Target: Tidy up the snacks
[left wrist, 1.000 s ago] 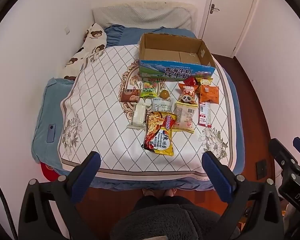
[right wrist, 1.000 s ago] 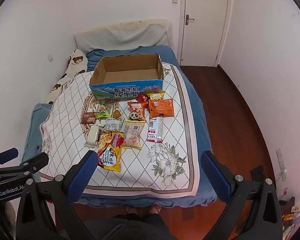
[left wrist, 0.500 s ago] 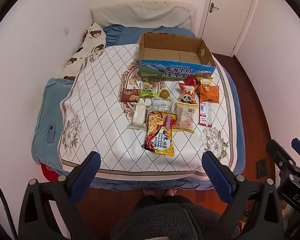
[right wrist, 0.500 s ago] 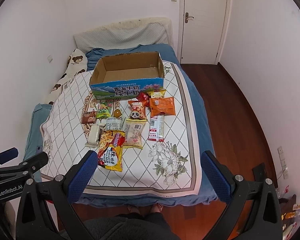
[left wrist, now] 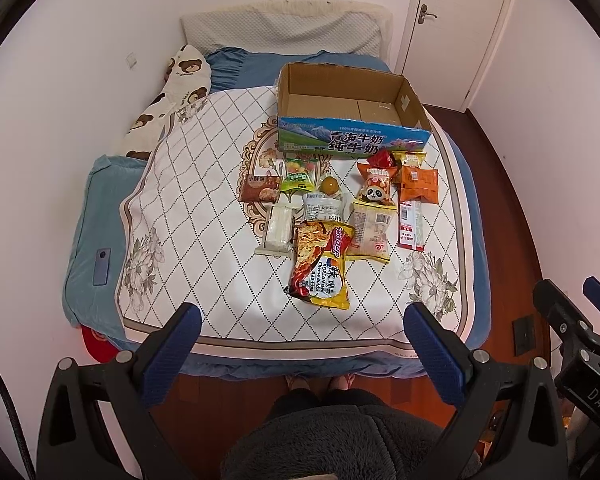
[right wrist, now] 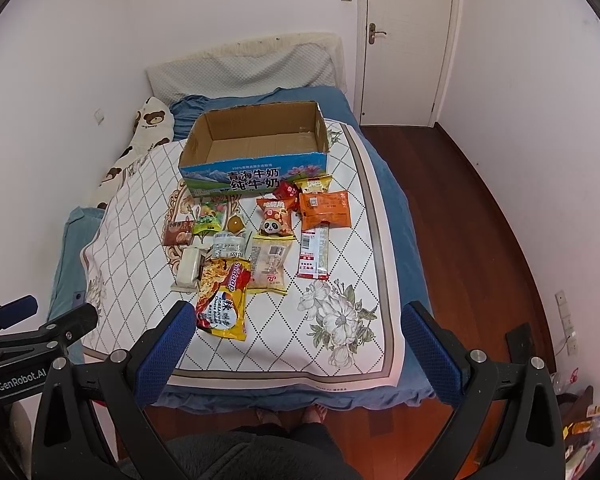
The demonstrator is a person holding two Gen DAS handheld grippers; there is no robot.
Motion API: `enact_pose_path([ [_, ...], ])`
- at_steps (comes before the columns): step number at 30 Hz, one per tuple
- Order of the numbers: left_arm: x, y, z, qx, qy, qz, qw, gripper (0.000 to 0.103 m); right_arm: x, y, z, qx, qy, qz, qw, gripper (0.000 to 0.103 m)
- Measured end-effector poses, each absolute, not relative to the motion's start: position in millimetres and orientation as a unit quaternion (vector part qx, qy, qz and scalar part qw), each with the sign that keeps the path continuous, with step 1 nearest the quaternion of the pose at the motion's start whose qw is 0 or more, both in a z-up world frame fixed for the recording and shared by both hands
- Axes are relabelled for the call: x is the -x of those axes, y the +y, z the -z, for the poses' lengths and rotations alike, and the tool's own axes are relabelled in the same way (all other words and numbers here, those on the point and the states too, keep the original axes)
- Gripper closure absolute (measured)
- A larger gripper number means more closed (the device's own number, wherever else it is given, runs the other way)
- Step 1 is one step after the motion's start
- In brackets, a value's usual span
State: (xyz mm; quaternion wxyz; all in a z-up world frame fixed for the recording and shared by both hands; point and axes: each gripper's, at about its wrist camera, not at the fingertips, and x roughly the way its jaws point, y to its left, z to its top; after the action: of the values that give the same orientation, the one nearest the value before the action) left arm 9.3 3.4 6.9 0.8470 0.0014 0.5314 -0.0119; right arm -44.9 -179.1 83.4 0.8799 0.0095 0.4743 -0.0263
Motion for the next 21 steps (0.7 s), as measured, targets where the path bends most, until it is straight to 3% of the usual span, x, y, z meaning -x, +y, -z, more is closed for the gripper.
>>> enact_pose_path([
  [21,-7.4,3.6,-9.7,-0.002,0.526,0.010,0.850,0.000,45.3,-177.7,-83.9,-0.011,0.473,0.025,0.880,0.000],
])
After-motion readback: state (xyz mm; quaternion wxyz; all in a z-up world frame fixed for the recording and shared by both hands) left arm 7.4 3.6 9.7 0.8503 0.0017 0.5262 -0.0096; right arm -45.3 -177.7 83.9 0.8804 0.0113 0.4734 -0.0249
